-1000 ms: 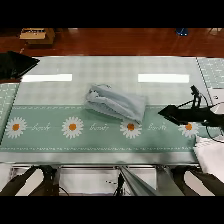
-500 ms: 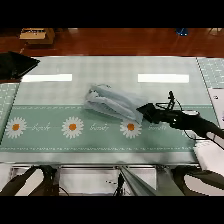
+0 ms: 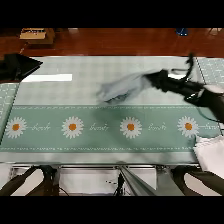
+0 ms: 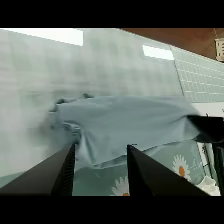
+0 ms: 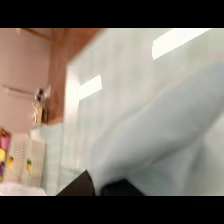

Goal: Fold the shirts.

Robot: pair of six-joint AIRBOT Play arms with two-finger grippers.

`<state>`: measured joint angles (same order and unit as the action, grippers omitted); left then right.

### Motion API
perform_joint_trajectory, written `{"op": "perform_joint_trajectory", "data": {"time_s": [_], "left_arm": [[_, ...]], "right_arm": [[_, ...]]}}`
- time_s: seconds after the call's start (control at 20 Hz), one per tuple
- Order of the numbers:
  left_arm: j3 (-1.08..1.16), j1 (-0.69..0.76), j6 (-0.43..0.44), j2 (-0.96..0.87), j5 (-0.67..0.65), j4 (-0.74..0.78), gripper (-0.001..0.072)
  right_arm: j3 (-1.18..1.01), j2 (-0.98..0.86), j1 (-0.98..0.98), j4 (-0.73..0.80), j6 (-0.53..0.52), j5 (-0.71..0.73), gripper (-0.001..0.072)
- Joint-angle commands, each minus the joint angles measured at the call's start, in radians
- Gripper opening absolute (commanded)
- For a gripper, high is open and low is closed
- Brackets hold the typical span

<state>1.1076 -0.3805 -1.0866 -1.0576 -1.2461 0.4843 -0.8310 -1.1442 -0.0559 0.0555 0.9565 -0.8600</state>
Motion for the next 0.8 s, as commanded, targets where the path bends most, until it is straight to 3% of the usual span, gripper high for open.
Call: {"op": "perform_joint_trajectory", "data": {"time_s": [0.0, 0.15, 0.25, 0.35, 0.5, 0.75], "left_arm": [[0.0, 0.0, 0.004, -0.056, 0.096, 0.027, 0.0396], [0.0, 0.001, 0.0, -0.122, 0.186, 0.032, 0.0389], [0.0, 0.0, 0.0, -0.156, 0.212, 0.033, 0.0389], [0.0, 0.0, 0.0, -0.178, 0.232, 0.033, 0.0389], [0.0, 0.0, 0.001, -0.2, 0.315, 0.033, 0.0389], [0.0, 0.0, 0.01, -0.224, 0.495, 0.033, 0.0389]], "right_arm": [[-0.166, 0.203, -0.228, 0.264, 0.369, -0.107, 0.0023], [-0.307, 0.307, -0.471, 0.567, 0.583, -0.376, 0.0023], [-0.37, 0.35, -0.634, 0.78, 0.65, -0.571, 0.0023], [-0.399, 0.378, -0.797, 0.965, 0.65, -0.717, 0.0024], [-0.408, 0.381, -1.027, 1.164, 0.555, -0.904, 0.0024], [-0.408, 0.381, -1.217, 1.44, 0.529, -0.967, 0.0023]]}}
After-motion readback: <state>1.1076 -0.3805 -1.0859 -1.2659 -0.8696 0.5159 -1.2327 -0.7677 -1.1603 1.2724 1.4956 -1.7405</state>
